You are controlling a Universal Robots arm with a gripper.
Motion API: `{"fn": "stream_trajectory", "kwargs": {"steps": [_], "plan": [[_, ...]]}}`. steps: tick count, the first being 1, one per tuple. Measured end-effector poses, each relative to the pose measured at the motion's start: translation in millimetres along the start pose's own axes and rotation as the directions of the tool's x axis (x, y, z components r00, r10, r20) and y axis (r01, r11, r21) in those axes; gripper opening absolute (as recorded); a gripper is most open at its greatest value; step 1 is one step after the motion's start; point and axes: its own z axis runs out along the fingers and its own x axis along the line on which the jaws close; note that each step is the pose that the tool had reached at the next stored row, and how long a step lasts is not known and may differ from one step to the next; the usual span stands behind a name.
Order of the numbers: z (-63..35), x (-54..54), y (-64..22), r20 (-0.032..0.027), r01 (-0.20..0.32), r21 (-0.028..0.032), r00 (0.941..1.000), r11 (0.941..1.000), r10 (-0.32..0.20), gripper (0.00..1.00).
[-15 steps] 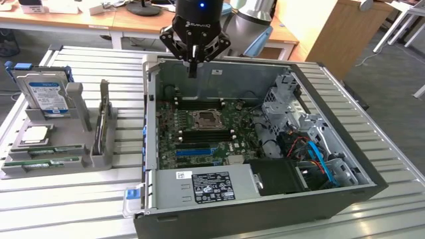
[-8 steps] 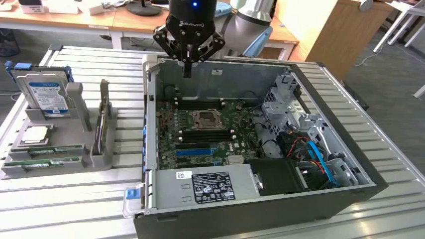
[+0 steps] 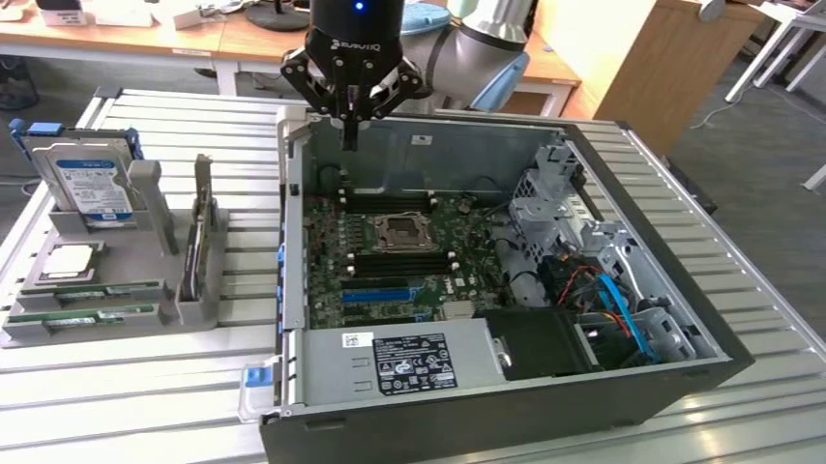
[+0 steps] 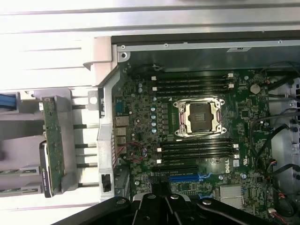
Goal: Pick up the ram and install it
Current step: 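Reach for the ram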
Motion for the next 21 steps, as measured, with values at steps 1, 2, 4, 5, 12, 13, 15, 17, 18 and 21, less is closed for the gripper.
{"fn": "stream_trajectory", "kwargs": {"steps": [1,2,4,5,12,13,15,17,18,21], "plan": [[0.0,1.6,-0.1,0.0001,0.000,0.0000,1.0000,1.0000,0.000,0.11],[0.0,3.2,-0.2,0.0000,0.000,0.0000,1.0000,1.0000,0.000,0.11],[-0.1,6.4,-0.5,0.0000,0.000,0.0000,1.0000,1.0000,0.000,0.11],[-0.2,8.2,-0.6,0.0000,0.000,0.0000,1.0000,1.0000,0.000,0.11],[-0.5,20.3,-1.4,0.0000,0.000,0.0000,1.0000,1.0000,0.000,0.11],[-0.5,22.0,-1.6,0.0000,0.000,0.0000,1.0000,1.0000,0.000,0.11],[-0.6,25.7,-1.8,0.0001,0.000,0.0000,1.0000,1.0000,0.000,0.11],[-0.6,29.2,-2.0,0.0001,0.000,0.0000,1.0000,1.0000,0.000,0.11],[-0.7,31.1,-2.2,0.0000,0.000,0.0000,1.0000,1.0000,0.000,0.11],[-0.8,37.0,-2.5,0.0000,0.000,0.0000,1.0000,1.0000,0.000,0.11]]}}
